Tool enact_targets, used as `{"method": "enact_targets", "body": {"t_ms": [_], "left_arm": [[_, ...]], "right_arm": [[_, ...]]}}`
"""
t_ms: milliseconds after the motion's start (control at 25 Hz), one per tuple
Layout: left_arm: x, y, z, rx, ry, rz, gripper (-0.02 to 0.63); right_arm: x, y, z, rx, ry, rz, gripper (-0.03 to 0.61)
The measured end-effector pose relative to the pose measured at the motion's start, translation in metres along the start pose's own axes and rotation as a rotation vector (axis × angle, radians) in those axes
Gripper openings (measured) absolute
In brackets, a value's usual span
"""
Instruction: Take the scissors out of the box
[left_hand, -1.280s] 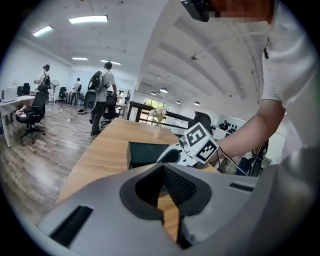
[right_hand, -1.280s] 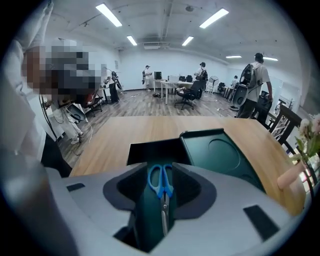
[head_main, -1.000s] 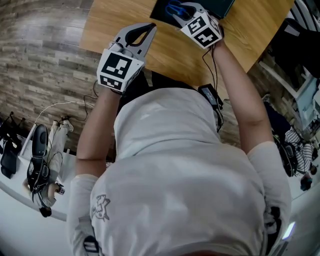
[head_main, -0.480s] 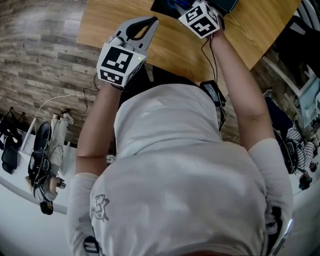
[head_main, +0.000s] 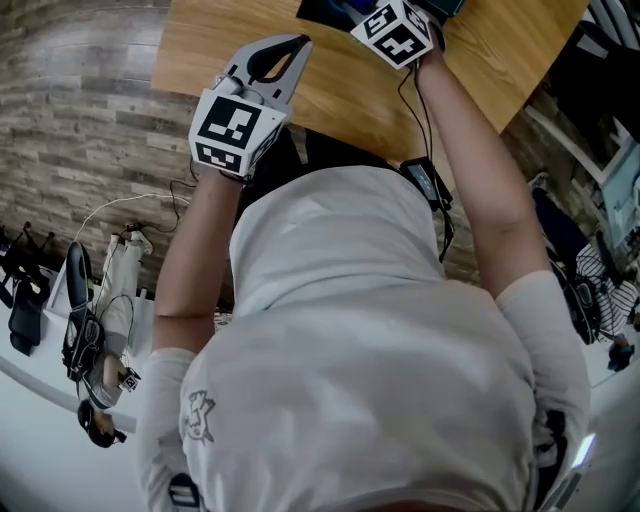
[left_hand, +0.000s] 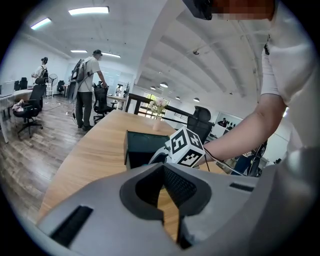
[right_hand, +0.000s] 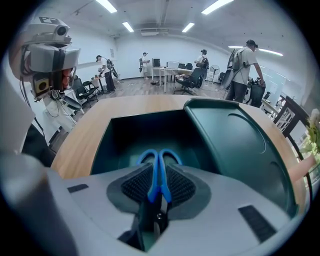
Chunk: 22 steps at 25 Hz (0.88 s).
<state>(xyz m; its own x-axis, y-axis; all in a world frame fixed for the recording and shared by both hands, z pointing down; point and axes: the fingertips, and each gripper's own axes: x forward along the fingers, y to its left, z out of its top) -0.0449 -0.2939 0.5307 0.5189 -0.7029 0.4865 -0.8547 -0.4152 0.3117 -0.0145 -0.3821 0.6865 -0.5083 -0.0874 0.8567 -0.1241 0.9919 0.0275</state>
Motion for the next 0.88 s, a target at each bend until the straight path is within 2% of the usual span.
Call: {"method": "enact_targets", "body": {"t_ms": [160, 360, 720, 880], "left_arm": [[-0.010, -0.005, 0.009, -0.001, -0.028, 0.015, 0.005], [-0.031, -0.002, 0.015, 0.025, -0.048, 0.018, 0.005], [-0.076, -0.012, 0.026, 0.082, -0.091, 0.002, 0.005], [-0.095, -0.020, 0.033, 0.114, -0.115, -0.007, 0.005]], "right_arm": [[-0.007, 0.000, -0.003, -0.015, 0.004, -0.022, 0.094], [-0.020, -0.001, 0.012, 0.007, -0.026, -0.064, 0.092], [-0.076, 0.009, 0.049, 0.019, -0.109, -0.175, 0.092], [-0.105, 0.017, 0.059, 0.058, -0.157, -0.215, 0.092]]}}
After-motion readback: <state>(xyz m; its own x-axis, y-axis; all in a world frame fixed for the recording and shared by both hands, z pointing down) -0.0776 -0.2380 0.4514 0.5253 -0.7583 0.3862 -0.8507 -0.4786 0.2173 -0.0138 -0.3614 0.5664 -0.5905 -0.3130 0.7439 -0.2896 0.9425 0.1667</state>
